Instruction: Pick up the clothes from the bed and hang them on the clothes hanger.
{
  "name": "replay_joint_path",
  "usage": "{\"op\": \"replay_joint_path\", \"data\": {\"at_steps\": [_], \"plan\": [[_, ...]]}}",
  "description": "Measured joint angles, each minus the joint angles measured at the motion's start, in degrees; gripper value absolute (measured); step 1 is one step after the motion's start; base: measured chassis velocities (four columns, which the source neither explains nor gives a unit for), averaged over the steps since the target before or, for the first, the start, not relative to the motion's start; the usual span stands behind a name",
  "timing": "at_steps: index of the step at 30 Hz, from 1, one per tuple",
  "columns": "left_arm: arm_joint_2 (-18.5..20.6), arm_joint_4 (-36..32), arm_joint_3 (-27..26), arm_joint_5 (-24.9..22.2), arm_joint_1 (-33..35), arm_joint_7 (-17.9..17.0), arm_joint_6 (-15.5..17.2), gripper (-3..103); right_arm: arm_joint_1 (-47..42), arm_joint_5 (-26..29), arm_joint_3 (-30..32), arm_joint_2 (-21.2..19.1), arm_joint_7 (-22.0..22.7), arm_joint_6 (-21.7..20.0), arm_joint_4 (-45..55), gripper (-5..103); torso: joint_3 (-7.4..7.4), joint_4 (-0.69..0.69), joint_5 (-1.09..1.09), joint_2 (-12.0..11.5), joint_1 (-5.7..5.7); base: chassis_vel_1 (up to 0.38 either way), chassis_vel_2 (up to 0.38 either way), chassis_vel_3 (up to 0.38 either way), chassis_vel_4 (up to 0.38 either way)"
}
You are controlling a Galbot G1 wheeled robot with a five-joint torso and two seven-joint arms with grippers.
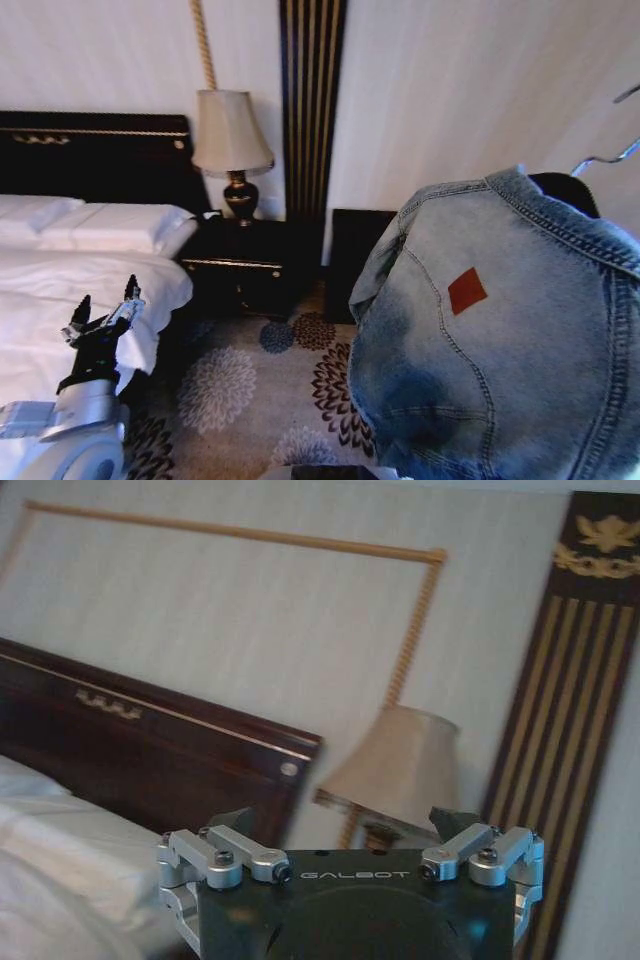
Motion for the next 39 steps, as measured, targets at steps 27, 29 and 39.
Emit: {"op": "replay_joint_path", "data": {"at_steps": [27,29,39], "plan": [[1.3,0.0,-0.6,-1.9,-0.6,0.7,-0.4,100,-2.8,-1.0,2.1,1.6,-0.6,0.0,2.4,15,0.0,-0.01,0.0,0.0,0.0,-0.125,-0.126,-0.132,-0.128],[1.3,0.0,-0.6,-1.9,-0.7,0.7,-0.5,100,-2.9,-1.0,2.3,1.6,-0.6,0.0,2.5,15,0.0,-0.01,0.0,0.0,0.0,-0.117,-0.111,-0.129,-0.122],[0.9,0.0,0.5,-1.4,-1.4,0.8,-0.5,100,-3.0,-1.0,2.5,1.4,-0.7,0.0,2.2,15,0.0,-0.01,0.01,0.0,0.0,-0.129,-0.127,-0.124,-0.127]]}}
